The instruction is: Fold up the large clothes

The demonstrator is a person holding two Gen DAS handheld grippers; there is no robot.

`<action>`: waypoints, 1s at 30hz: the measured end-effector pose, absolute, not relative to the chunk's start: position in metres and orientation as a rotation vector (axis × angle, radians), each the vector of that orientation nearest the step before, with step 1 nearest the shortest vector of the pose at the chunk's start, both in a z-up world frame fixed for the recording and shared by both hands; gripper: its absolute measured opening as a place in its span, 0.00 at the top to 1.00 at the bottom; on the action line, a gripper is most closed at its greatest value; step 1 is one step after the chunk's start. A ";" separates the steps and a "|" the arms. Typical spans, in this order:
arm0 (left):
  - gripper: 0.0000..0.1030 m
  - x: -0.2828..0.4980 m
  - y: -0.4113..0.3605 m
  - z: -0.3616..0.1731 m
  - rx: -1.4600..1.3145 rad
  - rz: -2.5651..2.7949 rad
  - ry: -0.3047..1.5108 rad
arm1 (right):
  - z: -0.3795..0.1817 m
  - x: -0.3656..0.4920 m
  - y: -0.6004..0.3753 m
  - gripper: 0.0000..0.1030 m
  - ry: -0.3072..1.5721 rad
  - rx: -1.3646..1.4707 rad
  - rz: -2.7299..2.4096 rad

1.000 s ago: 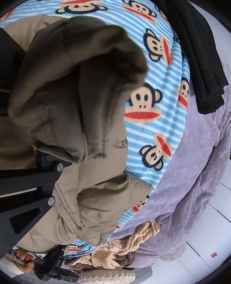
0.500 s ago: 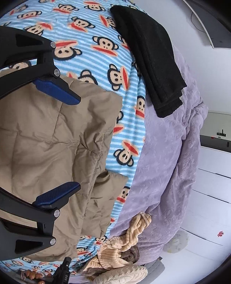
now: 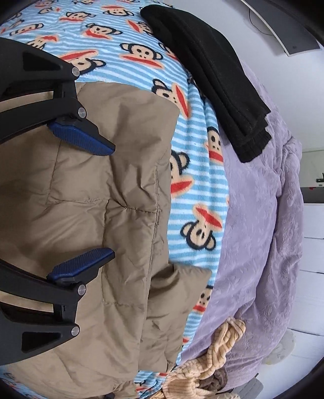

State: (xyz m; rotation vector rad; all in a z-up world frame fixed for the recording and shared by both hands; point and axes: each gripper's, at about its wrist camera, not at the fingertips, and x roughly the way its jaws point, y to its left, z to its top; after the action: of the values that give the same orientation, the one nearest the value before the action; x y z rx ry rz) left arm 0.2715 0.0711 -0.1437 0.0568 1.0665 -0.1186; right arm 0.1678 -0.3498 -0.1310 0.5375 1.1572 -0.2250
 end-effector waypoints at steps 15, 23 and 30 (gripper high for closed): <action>0.24 0.269 0.074 -0.126 0.045 -0.118 1.029 | -0.099 0.152 -0.349 0.70 1.081 0.483 -0.375; 0.24 0.226 0.001 -0.102 0.109 -0.450 0.986 | -0.101 0.179 -0.223 0.75 1.102 0.402 0.054; 0.24 0.240 -0.034 -0.169 0.144 -0.380 1.027 | -0.171 0.198 -0.200 0.79 1.163 0.376 0.017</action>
State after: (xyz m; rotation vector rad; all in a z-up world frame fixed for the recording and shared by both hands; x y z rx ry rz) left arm 0.2400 -0.0337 -0.1685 0.1442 1.0267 -0.3797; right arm 0.1976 -0.1996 -0.1708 0.3762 1.1633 0.0172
